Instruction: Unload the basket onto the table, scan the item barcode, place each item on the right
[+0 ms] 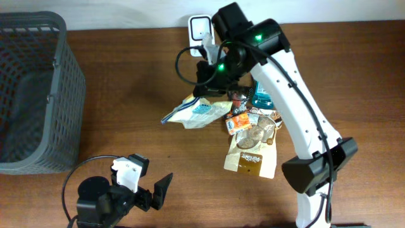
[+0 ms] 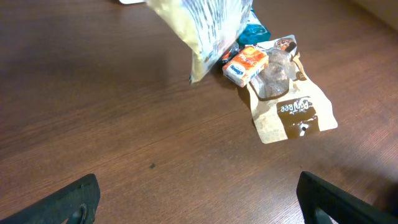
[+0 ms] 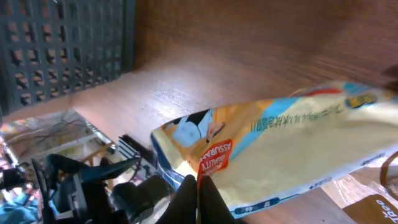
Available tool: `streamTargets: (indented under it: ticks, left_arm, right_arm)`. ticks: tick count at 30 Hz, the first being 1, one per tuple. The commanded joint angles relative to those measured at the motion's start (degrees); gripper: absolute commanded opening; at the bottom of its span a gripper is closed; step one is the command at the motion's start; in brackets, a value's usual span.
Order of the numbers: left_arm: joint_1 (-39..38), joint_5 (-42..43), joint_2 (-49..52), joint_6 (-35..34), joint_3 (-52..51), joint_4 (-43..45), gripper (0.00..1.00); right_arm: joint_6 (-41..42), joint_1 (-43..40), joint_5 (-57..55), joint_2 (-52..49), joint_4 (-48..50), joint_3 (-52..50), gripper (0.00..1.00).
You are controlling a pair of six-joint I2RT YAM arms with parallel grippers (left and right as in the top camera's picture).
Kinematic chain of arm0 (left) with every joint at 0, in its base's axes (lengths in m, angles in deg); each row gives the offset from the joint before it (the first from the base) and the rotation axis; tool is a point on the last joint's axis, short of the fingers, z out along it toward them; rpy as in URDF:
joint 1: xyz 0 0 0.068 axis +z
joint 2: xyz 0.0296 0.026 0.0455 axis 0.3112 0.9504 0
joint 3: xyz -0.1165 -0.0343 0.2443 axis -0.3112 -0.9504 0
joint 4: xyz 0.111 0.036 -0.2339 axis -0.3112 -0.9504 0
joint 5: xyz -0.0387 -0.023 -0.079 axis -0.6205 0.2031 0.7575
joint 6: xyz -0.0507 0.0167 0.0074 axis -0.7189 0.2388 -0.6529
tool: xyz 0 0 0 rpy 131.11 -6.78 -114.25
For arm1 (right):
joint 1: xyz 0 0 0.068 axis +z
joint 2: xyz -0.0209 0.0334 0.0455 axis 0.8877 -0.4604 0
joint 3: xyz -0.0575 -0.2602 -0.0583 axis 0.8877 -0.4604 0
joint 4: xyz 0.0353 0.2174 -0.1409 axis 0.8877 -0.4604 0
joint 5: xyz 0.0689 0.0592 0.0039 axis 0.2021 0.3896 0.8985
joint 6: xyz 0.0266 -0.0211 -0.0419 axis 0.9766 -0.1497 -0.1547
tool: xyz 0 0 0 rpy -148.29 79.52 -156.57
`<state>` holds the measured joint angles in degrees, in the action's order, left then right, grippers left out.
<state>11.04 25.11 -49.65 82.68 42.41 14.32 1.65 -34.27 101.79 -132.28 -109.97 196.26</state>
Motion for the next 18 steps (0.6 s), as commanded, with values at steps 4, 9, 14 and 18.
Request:
streamTargets:
  ticks: [4, 9, 14, 18]
  left_arm:
    - [0.24, 0.59, -0.37, 0.85, -0.17, 0.09, 0.99]
    - [0.24, 0.59, -0.37, 0.85, -0.17, 0.09, 0.99]
    - [0.24, 0.59, -0.37, 0.85, -0.17, 0.09, 0.99]
    - [0.24, 0.59, -0.37, 0.85, -0.17, 0.09, 0.99]
  right_arm:
    - [-0.68, 3.02, -10.32, 0.87, -4.90, -0.15, 0.04]
    - [-0.70, 6.01, -23.04, 0.24, -8.37, -0.26, 0.04]
    - [-0.70, 6.54, -25.00, -0.22, -8.61, -0.26, 0.04]
    - [-0.17, 6.60, -24.96, -0.39, -5.38, -0.26, 0.04]
